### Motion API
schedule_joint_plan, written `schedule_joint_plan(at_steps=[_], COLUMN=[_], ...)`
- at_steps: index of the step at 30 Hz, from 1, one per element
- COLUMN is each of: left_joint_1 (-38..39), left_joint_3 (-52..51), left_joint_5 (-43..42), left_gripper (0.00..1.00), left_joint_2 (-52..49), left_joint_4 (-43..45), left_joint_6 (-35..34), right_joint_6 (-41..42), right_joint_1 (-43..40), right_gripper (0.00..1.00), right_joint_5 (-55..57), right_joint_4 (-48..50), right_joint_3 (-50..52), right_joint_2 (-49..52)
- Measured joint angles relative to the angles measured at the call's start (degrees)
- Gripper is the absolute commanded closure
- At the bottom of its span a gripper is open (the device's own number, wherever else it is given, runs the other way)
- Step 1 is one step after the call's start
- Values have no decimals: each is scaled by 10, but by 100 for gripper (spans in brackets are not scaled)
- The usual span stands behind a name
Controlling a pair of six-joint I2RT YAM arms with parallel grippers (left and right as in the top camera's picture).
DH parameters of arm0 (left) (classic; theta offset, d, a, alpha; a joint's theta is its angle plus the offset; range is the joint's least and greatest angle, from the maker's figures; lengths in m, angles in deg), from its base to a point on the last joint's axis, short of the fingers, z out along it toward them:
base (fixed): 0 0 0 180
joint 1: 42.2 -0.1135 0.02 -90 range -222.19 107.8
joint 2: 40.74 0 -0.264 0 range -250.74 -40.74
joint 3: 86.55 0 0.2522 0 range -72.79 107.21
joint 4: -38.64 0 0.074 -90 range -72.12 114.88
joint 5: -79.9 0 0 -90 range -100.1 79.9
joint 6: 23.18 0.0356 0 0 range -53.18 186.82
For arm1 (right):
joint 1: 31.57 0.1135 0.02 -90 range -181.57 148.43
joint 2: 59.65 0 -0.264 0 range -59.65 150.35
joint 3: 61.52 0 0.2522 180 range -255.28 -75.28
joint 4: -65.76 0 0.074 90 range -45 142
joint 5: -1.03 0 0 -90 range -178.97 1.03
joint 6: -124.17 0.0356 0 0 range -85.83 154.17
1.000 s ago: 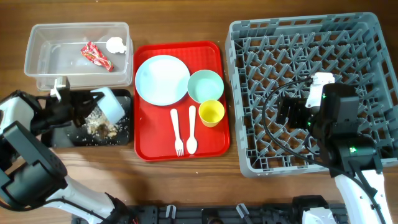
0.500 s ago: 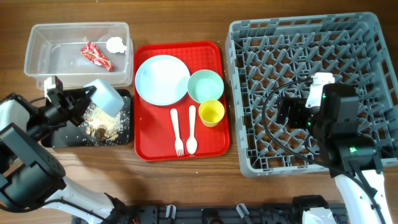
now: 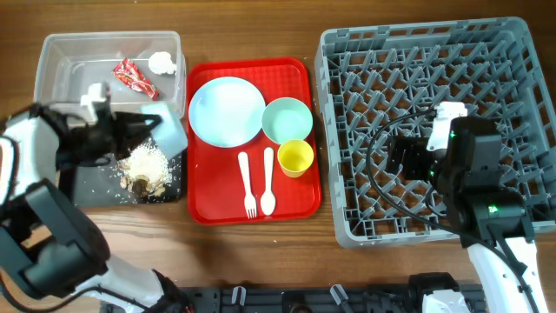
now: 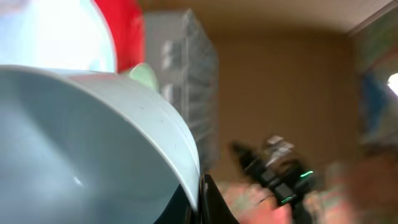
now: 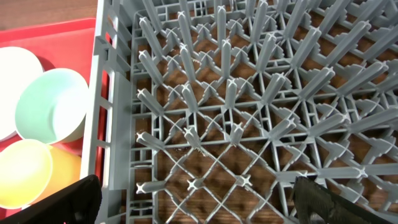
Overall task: Sort waste into correct bins and load items into the dishwasher rack
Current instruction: 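Return the empty bowl to the red tray, grasp the yellow cup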
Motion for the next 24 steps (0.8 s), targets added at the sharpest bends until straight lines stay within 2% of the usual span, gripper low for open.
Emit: schedule_joint_plan(at_steps=[4,10,12,17,19,21,22,24], left_joint_1=[136,394,452,567,588,590,590,590], left_joint_3=[62,62,59,2,-23,-30,-30,-30], left_joint_5=[195,512,575,665,685,696,700,702], left_gripper=[96,96,96,95,84,80,69,57], left_joint_2=[20,20,20,20,20,20,20,20], left_joint_4=[62,87,124,196,210,221,225,226], left_joint_6=[-114,-302,-350,-451,-474,-489,-490,-495], right_joint_6=[0,0,0,0,0,0,0,0], right_joint_1=[0,0,0,0,0,0,0,0], right_gripper=[0,0,0,0,0,0,0,0], right_joint_5=[0,0,0,0,0,0,0,0], right_joint_4=[0,0,0,0,0,0,0,0], right_joint_3=[0,0,0,0,0,0,0,0], right_joint_2=[0,0,0,0,0,0,0,0])
